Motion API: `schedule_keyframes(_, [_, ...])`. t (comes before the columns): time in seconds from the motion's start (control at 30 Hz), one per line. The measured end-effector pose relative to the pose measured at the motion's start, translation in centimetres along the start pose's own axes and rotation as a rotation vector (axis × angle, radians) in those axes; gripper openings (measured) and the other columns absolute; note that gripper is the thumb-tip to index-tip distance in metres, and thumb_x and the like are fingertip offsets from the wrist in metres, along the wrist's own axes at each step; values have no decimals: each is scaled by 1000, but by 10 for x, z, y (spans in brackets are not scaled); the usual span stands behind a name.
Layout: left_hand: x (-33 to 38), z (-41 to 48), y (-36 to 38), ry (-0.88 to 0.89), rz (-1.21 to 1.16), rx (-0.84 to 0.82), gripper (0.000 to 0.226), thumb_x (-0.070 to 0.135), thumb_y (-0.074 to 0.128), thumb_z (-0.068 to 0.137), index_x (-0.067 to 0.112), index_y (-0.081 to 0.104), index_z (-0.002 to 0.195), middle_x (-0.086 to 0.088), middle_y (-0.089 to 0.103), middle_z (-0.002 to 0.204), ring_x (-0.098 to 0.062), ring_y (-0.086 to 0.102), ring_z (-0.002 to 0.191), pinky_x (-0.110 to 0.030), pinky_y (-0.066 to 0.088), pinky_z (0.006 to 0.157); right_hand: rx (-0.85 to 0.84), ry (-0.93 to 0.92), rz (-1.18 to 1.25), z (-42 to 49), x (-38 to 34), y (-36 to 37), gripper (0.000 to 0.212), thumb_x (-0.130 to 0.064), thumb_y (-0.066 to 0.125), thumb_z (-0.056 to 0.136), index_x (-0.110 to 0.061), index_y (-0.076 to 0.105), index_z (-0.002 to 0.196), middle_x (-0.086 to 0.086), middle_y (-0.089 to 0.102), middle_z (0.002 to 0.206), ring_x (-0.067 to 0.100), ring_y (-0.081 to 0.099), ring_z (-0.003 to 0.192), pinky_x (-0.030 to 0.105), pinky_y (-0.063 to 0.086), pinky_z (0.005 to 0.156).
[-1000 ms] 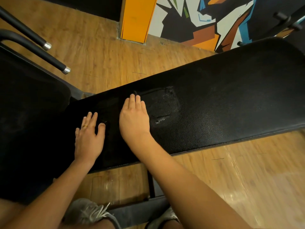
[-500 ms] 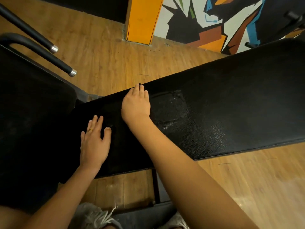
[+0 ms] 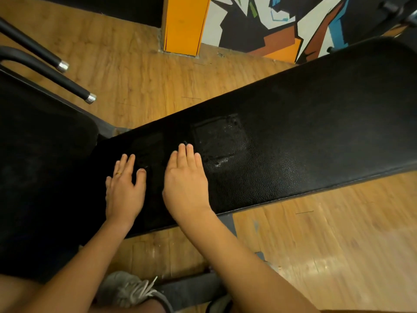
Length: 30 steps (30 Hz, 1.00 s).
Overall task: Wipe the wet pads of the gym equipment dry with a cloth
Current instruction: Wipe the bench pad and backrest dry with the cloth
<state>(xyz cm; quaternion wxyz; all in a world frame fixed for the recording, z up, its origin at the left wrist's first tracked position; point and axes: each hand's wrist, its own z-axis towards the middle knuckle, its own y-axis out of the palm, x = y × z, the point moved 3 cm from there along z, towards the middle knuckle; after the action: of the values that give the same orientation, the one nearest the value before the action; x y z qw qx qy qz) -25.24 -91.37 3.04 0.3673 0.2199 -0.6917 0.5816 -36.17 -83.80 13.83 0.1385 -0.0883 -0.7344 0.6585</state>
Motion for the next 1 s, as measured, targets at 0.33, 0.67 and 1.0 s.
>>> schedule_keyframes(0.33, [2, -1, -1, -1, 3, -6, 55, 42, 34, 108, 21, 30, 158, 1, 22, 167, -14, 11, 155, -46, 7, 125, -4, -91, -73, -18, 11, -3, 65, -28, 41, 106, 1, 13, 158, 24, 9, 166, 39, 1, 155, 48, 6, 126])
schedule_keyframes(0.67, [0, -1, -2, 3, -8, -2, 54, 41, 35, 107, 22, 32, 158, 2, 23, 167, -14, 12, 155, -46, 9, 126, 104, -17, -95, -83, 71, -37, 63, -19, 64, 88, -2, 48, 147, 19, 39, 157, 43, 30, 148, 52, 28, 118])
schedule_keyframes(1.0, [1, -1, -2, 2, 0, -22, 55, 42, 34, 108, 22, 30, 159, 2, 21, 167, -14, 12, 155, -47, 8, 126, 207, -232, -90, -69, 64, -20, 53, -10, 83, 74, -4, 70, 125, 14, 63, 136, 34, 56, 132, 44, 47, 107])
